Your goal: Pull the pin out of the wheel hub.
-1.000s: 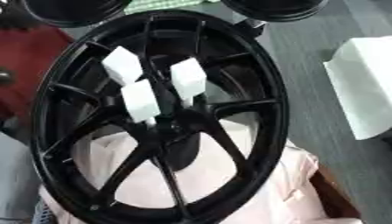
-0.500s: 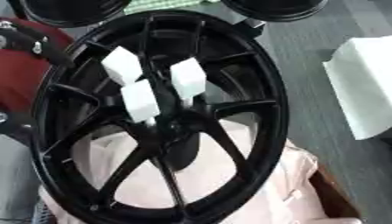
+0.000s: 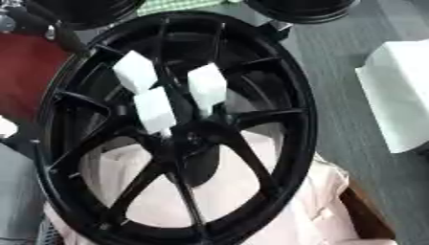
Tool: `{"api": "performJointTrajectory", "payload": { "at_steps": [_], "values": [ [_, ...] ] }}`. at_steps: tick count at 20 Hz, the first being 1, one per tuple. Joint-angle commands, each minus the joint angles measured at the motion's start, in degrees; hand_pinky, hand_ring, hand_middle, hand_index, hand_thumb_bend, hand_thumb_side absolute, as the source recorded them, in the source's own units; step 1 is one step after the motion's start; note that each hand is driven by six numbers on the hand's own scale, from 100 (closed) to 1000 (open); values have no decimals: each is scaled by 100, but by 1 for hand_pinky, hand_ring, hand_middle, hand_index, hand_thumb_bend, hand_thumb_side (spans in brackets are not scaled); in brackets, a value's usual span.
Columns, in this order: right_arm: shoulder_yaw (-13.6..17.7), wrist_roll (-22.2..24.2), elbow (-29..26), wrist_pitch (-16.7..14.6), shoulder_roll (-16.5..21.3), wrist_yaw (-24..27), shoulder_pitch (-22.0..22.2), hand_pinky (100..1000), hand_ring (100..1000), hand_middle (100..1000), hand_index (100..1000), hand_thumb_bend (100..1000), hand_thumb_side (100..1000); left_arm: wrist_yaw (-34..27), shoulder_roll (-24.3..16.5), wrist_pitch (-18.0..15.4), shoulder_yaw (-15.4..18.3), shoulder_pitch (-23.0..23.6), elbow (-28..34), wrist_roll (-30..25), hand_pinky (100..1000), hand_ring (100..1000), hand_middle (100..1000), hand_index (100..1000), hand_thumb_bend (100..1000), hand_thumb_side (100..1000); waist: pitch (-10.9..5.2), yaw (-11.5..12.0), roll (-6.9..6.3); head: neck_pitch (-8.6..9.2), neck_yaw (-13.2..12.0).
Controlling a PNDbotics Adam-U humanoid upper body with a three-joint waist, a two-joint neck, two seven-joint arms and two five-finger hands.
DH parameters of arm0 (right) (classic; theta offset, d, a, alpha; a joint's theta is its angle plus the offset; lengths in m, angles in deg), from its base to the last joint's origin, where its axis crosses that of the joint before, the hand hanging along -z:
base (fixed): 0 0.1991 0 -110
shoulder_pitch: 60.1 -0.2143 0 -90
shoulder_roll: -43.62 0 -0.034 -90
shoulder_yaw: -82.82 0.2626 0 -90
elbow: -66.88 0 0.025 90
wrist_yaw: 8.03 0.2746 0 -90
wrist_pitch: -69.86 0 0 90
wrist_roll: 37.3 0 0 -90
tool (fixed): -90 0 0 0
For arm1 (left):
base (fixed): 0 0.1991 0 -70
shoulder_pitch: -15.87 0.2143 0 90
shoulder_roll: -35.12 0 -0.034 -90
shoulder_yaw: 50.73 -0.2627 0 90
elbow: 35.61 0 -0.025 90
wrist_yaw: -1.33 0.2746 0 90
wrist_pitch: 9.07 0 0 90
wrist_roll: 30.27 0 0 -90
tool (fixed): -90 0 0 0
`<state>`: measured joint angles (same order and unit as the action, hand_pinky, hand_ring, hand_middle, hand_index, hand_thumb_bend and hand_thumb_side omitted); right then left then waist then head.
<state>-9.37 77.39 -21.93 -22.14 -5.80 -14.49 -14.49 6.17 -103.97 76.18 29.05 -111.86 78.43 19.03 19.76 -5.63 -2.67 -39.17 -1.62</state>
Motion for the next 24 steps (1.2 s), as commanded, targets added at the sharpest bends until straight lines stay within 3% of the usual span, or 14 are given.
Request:
{"api": "performJointTrajectory", "payload": {
  "at_steps": [1,8,14,18,19,20,24],
  "values": [
    [39,5,6,-14,123,-24,-111,836,763,679,731,100,481,41,20,45,-45,-280,-88,171,846,826,772,870,612,338,-158,-19,20,11,9],
    [27,20,24,-26,87,-25,-117,836,763,679,731,100,482,-93,502,100,-461,-1047,-773,-72,836,818,770,836,510,223,-166,-66,18,14,1],
    [26,12,40,-32,60,-14,-112,836,762,678,731,100,483,-151,793,27,-679,-1372,-1159,-285,830,810,762,824,507,129,-142,-106,-6,33,-22],
    [16,11,50,-36,36,-11,-120,836,761,677,730,100,484,-219,942,15,-751,-1483,-1338,-384,826,806,757,819,515,113,-121,-122,-25,39,-55],
    [14,11,52,-37,28,-10,-125,836,761,677,730,100,484,-251,979,21,-771,-1507,-1388,-414,826,806,757,819,507,118,-116,-128,-29,40,-60],
    [12,11,54,-37,23,-10,-130,836,761,676,729,100,484,-275,1009,31,-786,-1530,-1435,-444,827,809,762,826,439,151,-111,-133,-31,42,-61],
    [7,4,56,-45,4,-7,-153,836,760,675,729,100,484,-317,1161,71,-862,-1652,-1630,-567,826,810,767,835,436,155,-90,-163,-34,56,-77]
  ]
}}
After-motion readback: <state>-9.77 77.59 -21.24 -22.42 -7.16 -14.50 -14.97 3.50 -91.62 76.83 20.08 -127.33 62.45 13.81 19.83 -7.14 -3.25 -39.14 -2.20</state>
